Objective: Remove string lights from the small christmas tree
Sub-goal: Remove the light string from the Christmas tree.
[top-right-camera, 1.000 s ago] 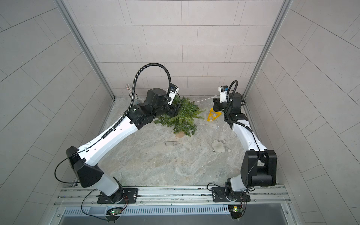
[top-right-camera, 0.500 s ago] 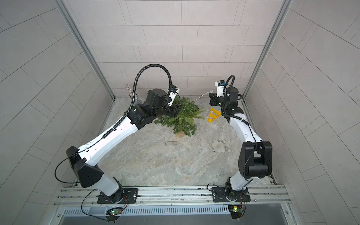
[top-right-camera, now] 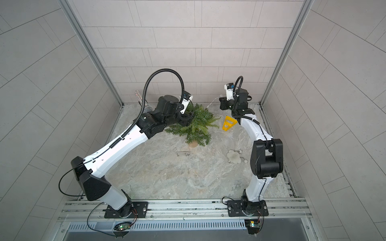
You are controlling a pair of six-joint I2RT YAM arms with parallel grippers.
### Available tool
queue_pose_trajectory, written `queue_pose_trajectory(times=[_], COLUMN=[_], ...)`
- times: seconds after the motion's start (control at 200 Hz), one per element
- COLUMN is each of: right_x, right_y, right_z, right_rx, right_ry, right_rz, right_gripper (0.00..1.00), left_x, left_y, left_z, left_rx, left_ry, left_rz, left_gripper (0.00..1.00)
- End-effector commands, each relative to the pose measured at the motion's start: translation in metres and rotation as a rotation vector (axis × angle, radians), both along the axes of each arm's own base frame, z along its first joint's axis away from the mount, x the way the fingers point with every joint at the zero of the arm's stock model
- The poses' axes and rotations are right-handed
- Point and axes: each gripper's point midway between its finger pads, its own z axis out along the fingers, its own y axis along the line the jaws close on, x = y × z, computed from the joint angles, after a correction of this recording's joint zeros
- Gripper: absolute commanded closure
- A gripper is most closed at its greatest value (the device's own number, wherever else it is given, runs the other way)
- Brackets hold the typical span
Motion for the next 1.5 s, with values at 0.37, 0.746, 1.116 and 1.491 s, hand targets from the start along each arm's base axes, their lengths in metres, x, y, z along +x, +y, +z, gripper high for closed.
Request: queue_pose_trajectory(times=[0.37,0.746,1.116,1.491], right_x=[-0.043,-0.077,-0.125,-0.136], right_y=[-0.08,-0.095,-0.125,-0.104], right_z=[-0.016,-0.008,0.007,0.087], right_rx=[-0.064,-0.122,-0.225,-0.115], right_ry=[0.069,0.088,0.159,-0.032], right_rz=[-0.185,-0.232,-0.382,-0.32], right_gripper=[1.0,1.0,1.0,1.0], left_x=[-0.002,-0.004,-0.003,0.001], left_y=[0.01,0.015,0.019,0.016], left_z=[-0.01,-0.007,-0.006,-0.013], left_rx=[0.044,0.034,0.026,-0.005], left_ry=[0.02,0.012,0.008,0.02], left_rz=[0.02,0.028,0.035,0.043], left_gripper=[0.3,0.3,0.31,0.32])
